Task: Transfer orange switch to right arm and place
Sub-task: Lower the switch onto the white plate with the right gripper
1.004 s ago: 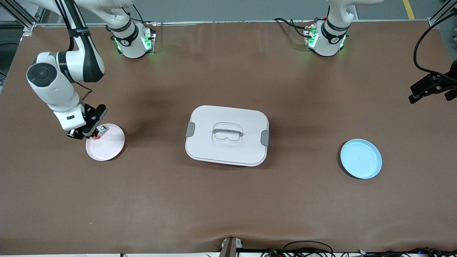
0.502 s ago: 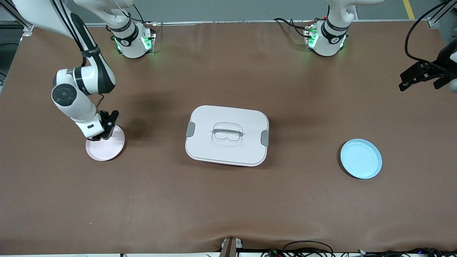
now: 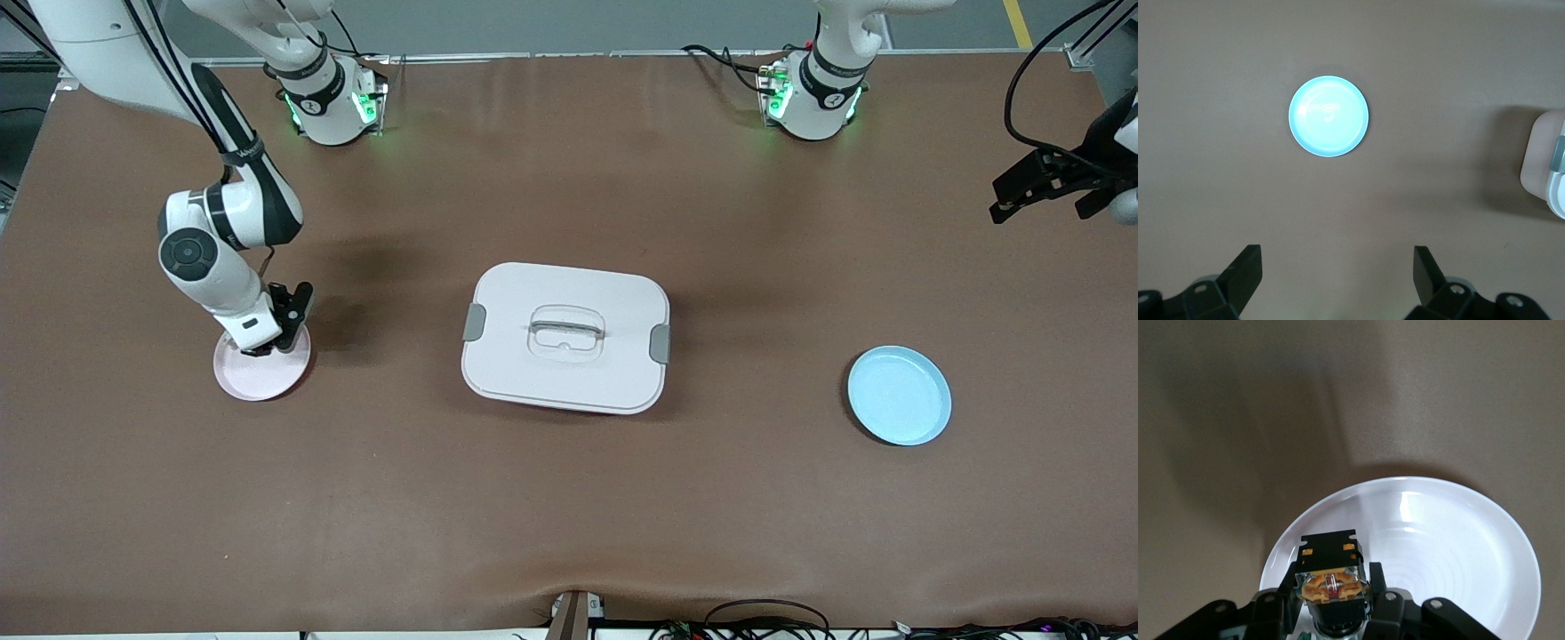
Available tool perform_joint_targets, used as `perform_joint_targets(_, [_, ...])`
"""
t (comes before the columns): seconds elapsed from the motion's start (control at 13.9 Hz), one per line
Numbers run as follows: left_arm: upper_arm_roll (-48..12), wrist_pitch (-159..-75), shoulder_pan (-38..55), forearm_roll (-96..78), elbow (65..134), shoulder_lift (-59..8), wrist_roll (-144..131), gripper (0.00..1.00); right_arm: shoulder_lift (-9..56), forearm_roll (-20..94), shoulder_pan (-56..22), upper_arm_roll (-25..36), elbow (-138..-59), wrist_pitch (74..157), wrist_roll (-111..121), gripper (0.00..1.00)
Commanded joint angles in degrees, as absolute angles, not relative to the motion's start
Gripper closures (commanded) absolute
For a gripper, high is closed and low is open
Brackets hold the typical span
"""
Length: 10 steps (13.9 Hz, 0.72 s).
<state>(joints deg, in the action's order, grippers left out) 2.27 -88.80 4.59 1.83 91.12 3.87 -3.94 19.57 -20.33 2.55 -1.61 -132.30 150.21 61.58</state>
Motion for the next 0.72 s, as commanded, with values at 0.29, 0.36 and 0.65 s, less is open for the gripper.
perform_joint_targets(0.29, [1.7,-89.6,4.0,1.0,92.2,4.5,-3.0,0.00,23.9,-23.6,4.0,-2.1,-130.0,153.6,62.0,0.88])
perform_joint_targets(0.36, [1.7,-89.6,4.0,1.0,92.4,4.4,-3.0,0.00,23.9,-23.6,4.1,-2.1,-130.0,153.6,62.0,0.87])
perform_joint_targets(0.65, [1.5,-89.6,4.6,1.5,91.8,3.4,-2.9,0.00,23.6,-23.6,4.6,-2.1,-129.7,153.4,61.4,0.60])
